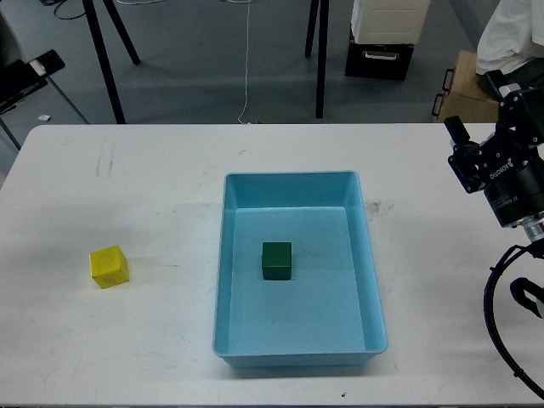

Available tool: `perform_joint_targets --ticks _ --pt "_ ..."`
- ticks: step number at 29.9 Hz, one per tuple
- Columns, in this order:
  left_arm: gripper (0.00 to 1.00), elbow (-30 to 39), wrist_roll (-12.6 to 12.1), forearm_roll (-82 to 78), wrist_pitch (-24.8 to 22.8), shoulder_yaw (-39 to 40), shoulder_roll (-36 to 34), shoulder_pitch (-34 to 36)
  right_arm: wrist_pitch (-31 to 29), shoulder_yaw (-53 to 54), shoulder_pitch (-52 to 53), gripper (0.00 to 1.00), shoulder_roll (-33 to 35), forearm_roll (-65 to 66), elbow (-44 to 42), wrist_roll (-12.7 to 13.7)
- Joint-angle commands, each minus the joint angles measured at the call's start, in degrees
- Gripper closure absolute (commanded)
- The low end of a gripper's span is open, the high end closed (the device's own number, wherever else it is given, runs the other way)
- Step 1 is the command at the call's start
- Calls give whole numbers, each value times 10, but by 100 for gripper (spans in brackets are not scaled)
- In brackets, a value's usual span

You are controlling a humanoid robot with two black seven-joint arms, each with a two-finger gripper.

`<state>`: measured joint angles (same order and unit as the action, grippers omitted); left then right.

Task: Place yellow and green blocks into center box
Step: 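Lower the left gripper onto the yellow cube and close it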

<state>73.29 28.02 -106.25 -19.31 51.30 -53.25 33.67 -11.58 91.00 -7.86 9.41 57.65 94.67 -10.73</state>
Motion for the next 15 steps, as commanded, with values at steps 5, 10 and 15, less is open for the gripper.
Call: perform_joint_targets --ticks 5,10,15 --pt "0 42 0 -181 -3 -179 -35 46 0 60 -89 1 0 -47 2 -7" --pt "1 42 0 -188 -4 -346 -35 134 -1 78 -122 1 0 -57 2 -13" --pt "1 34 0 -188 -5 -476 -23 213 -1 81 -131 1 0 -57 2 -17"
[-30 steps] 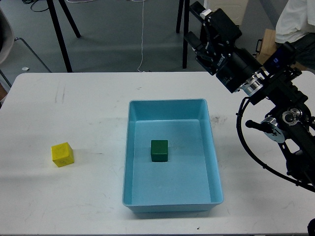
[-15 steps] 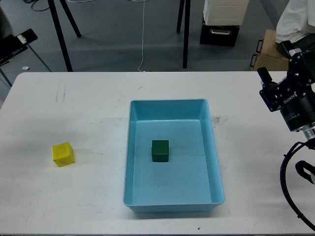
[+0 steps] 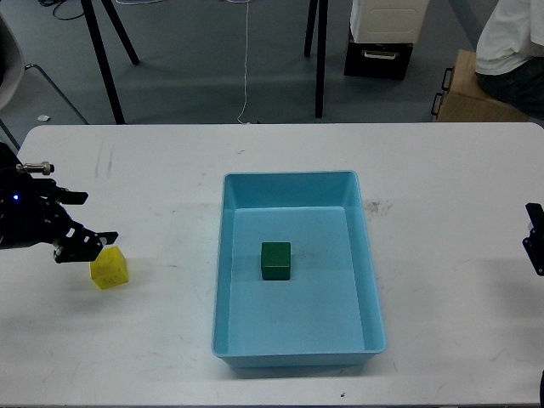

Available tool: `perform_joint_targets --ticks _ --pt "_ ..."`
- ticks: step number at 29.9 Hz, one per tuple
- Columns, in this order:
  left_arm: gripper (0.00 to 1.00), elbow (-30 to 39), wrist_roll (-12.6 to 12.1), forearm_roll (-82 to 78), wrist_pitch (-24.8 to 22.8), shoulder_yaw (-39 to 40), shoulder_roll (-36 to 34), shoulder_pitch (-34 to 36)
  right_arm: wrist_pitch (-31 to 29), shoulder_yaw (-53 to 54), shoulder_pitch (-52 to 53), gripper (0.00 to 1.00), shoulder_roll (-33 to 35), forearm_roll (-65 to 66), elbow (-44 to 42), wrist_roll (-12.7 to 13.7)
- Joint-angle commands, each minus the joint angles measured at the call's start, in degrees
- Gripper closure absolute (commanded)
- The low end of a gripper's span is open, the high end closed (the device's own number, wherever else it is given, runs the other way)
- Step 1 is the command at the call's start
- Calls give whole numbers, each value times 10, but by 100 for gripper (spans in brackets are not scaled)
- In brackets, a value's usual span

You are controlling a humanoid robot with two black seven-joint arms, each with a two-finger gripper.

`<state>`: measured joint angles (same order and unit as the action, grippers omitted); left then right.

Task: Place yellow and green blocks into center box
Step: 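Lower the left gripper onto the yellow cube and close it, then carry the yellow cube with the left gripper onto the green cube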

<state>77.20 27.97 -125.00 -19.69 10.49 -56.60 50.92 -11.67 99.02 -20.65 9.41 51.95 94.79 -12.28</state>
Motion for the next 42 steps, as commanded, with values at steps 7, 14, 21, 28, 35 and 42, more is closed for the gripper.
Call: perform_joint_targets --ticks 7,14,21,28,35,42 --pt "3 -36 0 0 -1 -90 45 46 0 1 -4 1 0 0 0 -1" --pt "8 -69 0 0 -1 -98 76 40 1 2 -9 1 0 0 0 -1" --pt "15 -79 0 0 4 -150 84 45 1 1 -9 1 -1 0 -1 -1" --pt "41 -93 0 0 5 -150 96 45 1 1 -13 1 -1 0 -1 -1" --pt "80 -104 0 0 5 -148 95 47 1 1 -13 1 -2 0 -3 -1" --pt "91 -105 0 0 34 -138 85 106 1 2 -23 1 -2 0 -6 -1"
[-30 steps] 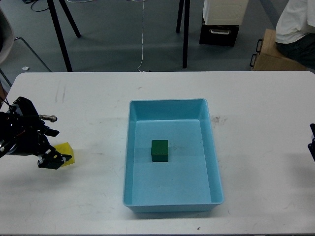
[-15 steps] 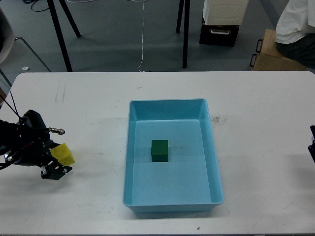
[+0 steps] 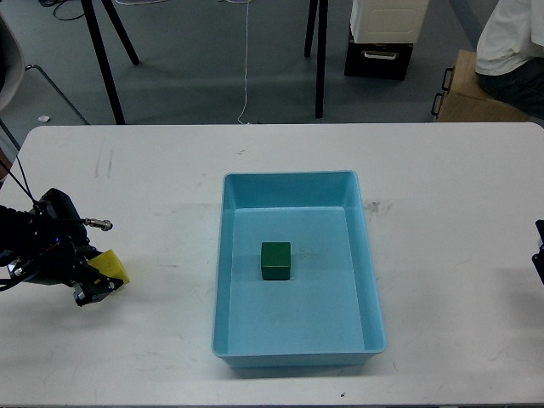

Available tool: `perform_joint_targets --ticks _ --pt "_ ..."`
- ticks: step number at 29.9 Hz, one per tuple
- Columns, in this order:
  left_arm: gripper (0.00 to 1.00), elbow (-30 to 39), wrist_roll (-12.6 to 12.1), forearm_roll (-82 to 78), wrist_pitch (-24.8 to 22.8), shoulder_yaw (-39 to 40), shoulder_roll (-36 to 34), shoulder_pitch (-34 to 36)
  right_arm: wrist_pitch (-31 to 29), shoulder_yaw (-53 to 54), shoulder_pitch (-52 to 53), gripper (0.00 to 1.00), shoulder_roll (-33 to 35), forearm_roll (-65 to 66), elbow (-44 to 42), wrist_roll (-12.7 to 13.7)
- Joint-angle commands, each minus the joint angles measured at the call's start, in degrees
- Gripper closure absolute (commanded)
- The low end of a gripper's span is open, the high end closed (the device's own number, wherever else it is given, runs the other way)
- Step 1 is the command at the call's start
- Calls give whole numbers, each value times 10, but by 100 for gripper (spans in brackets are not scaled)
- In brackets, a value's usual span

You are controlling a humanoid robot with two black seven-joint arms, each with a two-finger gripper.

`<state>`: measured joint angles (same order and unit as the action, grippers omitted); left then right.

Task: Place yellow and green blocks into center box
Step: 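Carry the yellow cube with the left gripper onto the green cube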

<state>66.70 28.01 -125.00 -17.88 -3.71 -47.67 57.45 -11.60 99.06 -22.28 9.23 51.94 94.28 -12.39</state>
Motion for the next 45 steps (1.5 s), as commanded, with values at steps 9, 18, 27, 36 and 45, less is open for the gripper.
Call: perform_joint_targets --ticks 9,18,27,36,45 --pt "91 112 0 49 9 4 -33 170 1 14 -11 1 1 0 -19 -1" --pt "90 136 0 49 -101 3 100 234 2 14 -11 1 -1 0 -45 -1" --pt "89 85 0 44 -101 -2 243 235 10 14 -10 1 -2 0 -47 -1" --pt "84 1 0 42 -101 -21 310 207 10 12 -8 1 -4 0 -48 -1" --pt "73 -6 0 31 -101 -23 312 173 10 12 -6 1 -4 0 -49 0"
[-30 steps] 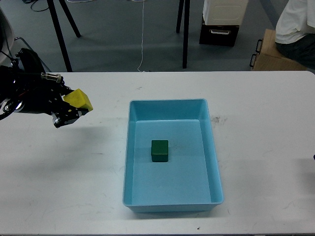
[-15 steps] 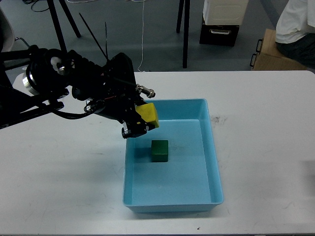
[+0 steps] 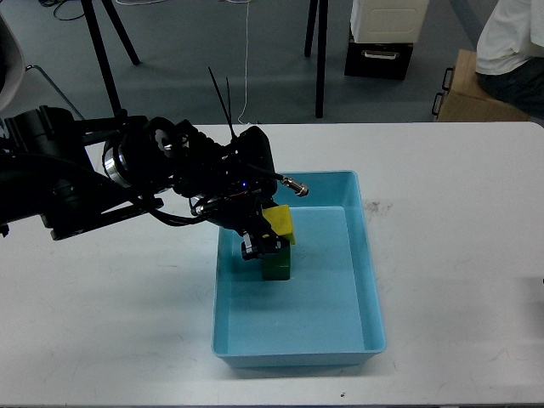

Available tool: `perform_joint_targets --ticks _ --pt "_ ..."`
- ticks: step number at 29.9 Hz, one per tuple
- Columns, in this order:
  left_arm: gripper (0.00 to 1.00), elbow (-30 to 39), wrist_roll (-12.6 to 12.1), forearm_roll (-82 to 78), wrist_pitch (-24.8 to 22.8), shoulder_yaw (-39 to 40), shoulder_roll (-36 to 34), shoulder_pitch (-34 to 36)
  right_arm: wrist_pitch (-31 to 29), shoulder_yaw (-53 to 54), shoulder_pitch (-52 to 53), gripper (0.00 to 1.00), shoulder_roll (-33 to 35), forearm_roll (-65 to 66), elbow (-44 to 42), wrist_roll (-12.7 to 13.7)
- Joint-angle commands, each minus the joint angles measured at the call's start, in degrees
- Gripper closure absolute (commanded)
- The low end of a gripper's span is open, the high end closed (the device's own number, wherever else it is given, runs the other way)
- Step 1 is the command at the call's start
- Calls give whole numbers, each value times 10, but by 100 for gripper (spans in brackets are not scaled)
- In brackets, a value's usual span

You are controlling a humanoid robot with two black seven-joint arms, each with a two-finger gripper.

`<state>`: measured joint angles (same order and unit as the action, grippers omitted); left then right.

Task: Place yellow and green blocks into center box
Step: 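Carry the yellow cube with the left gripper onto the green cube, then open the left gripper and lift it off the yellow cube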

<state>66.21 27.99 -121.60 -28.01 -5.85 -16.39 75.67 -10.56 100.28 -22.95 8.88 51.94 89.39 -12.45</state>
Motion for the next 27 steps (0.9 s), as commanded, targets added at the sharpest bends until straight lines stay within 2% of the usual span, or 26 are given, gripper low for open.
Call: perform_joint_targets --ticks 1,2,7,21,27 --pt "70 -1 0 -4 0 -1 0 -12 0 0 1 1 0 0 0 0" --pt "69 0 0 -4 0 0 0 -13 0 0 2 1 0 0 0 0" --pt "43 -1 0 -3 0 0 0 -19 0 0 2 1 0 0 0 1" --pt "1 0 0 7 0 14 -1 -19 0 -2 2 1 1 0 2 1" --pt "0 45 0 116 0 93 -68 -28 -3 -11 7 1 0 0 8 0"
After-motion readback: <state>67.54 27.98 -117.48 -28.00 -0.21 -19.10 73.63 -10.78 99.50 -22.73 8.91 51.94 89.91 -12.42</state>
